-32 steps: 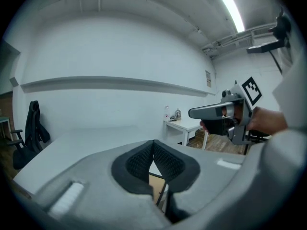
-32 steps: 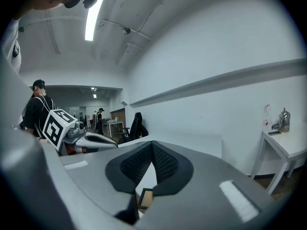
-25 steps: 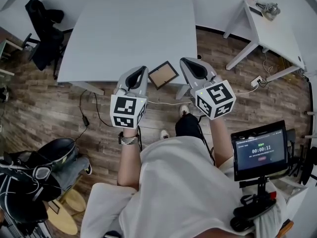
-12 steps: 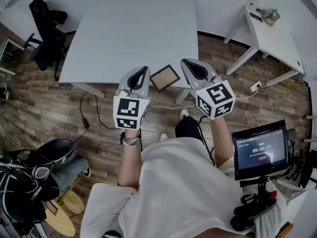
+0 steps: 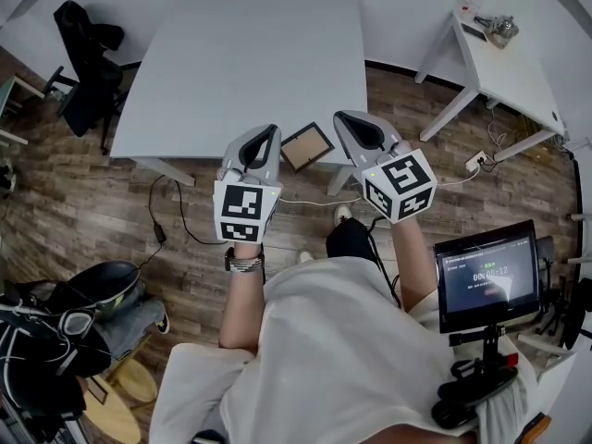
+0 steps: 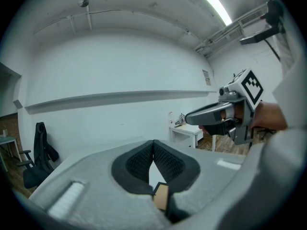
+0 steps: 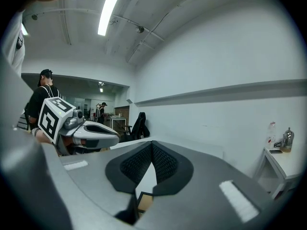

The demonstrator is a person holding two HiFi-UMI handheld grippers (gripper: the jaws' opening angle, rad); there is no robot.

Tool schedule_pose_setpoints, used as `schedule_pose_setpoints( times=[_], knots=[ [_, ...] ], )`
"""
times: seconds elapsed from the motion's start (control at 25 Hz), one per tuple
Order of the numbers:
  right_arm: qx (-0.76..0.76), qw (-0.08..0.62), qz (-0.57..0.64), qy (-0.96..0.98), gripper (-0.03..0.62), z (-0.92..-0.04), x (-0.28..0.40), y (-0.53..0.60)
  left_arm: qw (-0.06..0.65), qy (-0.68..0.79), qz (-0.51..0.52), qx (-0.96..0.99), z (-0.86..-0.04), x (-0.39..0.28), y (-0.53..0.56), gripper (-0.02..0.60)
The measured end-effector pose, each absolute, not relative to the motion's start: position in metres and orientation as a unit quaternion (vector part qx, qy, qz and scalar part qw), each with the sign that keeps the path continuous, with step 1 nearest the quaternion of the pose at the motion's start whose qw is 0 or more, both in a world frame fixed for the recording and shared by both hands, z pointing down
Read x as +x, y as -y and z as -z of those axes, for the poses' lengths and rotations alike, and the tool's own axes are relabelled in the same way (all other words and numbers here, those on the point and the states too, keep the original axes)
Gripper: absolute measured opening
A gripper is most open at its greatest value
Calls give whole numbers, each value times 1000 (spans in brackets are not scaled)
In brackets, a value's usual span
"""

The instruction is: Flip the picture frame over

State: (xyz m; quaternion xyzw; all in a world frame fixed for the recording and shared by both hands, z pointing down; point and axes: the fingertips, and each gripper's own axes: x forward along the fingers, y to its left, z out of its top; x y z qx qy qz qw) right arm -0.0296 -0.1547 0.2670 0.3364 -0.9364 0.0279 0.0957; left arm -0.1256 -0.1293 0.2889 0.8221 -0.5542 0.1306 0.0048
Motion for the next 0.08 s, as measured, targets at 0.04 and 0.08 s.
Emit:
schedule_pose_setpoints(
  times=[0.04, 0.08],
  knots=[
    [335, 95, -28, 937, 2, -266, -30, 154, 4, 554, -131, 822, -289, -125, 129, 3],
    [334, 94, -27, 937, 2, -266, -30, 154, 3, 554, -132, 822, -288, -125, 128, 3]
  ],
)
